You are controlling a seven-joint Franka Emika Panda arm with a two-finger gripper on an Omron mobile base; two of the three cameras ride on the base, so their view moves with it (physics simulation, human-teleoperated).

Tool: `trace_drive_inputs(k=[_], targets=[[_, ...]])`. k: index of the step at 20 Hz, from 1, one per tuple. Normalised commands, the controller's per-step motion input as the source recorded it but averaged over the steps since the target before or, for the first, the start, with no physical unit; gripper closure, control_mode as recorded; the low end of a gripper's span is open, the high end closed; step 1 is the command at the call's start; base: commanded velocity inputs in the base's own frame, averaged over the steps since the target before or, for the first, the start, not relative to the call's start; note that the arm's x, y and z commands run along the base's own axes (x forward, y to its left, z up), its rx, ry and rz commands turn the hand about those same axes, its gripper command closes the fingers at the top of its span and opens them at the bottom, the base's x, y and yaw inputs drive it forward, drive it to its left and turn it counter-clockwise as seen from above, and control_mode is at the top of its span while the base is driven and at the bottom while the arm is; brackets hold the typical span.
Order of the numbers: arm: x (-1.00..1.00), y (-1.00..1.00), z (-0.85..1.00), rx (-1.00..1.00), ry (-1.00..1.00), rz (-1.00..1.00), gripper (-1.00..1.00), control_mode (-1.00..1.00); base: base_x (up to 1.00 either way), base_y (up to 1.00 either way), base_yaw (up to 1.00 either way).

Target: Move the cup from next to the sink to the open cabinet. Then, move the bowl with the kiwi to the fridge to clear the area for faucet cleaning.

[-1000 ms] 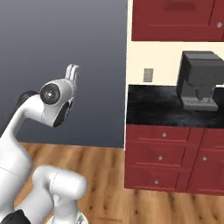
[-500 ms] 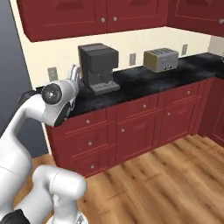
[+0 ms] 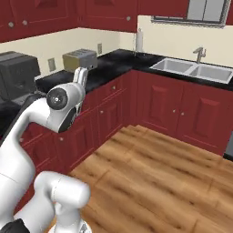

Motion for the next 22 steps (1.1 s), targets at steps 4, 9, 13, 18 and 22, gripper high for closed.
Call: trace_drive_inputs(k=[4,9,13,18,22], targets=[[0.0,0.0,0.0,0.0,0.0,0.0,-1.0,1.0,1.0,0.0,-0.16],[0.0,0.0,0.0,0.0,0.0,0.0,-1.0,1.0,1.0,-0.28,-0.27],[0.0,0.0,0.0,0.0,0.0,0.0,-1.0,1.0,1.0,-0.36,-0.48],[0.0,0.0,0.0,0.0,0.0,0.0,-1.0,1.0,1.0,-0.37,-0.41],[0.0,0.0,0.0,0.0,0.0,0.0,-1.0,1.0,1.0,-0.92,-0.33]])
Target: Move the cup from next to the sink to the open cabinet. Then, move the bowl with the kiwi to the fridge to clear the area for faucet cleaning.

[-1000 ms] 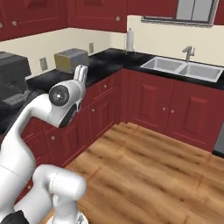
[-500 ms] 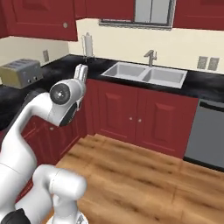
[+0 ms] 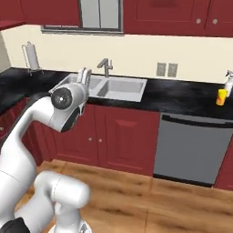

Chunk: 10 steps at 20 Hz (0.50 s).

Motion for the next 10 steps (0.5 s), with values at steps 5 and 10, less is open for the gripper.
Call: trace_drive_inputs(k=[5,10], targets=[[0.0,0.0,0.0,0.0,0.0,0.0,-1.0,1.0,1.0,-1.0,-0.27],[0.0,0.0,0.0,0.0,0.0,0.0,-1.0,1.0,1.0,-1.0,-0.1]])
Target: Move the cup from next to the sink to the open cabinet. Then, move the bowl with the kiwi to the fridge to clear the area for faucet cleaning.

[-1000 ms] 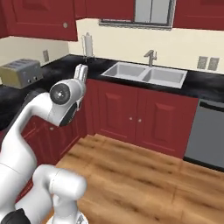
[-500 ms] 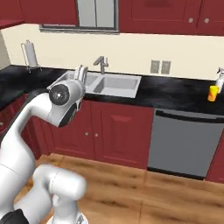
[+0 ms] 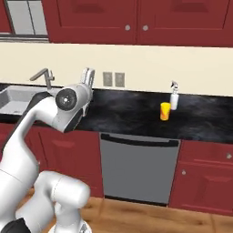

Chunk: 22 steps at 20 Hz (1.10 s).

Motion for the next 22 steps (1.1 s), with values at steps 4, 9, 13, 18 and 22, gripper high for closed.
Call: trace_drive_inputs(k=[4,9,13,18,22], targets=[[0.0,0.0,0.0,0.0,0.0,0.0,-1.0,1.0,1.0,-1.0,0.0],[0.0,0.0,0.0,0.0,0.0,0.0,-1.0,1.0,0.69,-0.81,0.11],[0.0,0.0,0.0,0.0,0.0,0.0,-1.0,1.0,0.22,-0.71,0.13],[0.0,0.0,0.0,0.0,0.0,0.0,-1.0,1.0,0.33,-0.79,0.11],[0.0,0.0,0.0,0.0,0.0,0.0,-1.0,1.0,0.82,-0.46,0.07]])
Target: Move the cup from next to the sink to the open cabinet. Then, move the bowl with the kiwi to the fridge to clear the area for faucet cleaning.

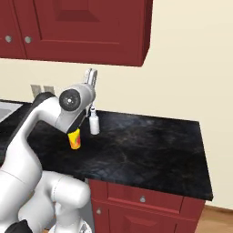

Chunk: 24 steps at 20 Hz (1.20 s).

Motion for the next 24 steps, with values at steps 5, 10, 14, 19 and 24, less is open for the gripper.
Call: trace_drive_inputs(k=[5,10,14,19,24], targets=[[0.06,-0.08,0.0,0.06,0.16,0.04,-1.0,-1.0,0.38,-0.06,0.02],[0.05,-0.2,-0.22,0.24,0.59,0.24,-1.0,-1.0,0.0,0.0,0.0],[0.01,-0.29,-0.49,0.3,0.58,0.32,-1.0,-1.0,0.0,0.0,0.0],[-0.3,-0.17,-0.98,0.31,0.39,0.34,-1.0,-1.0,0.0,0.0,0.0],[-0.41,-0.19,-0.77,0.26,0.08,0.2,-1.0,-1.0,0.0,0.0,0.0]])
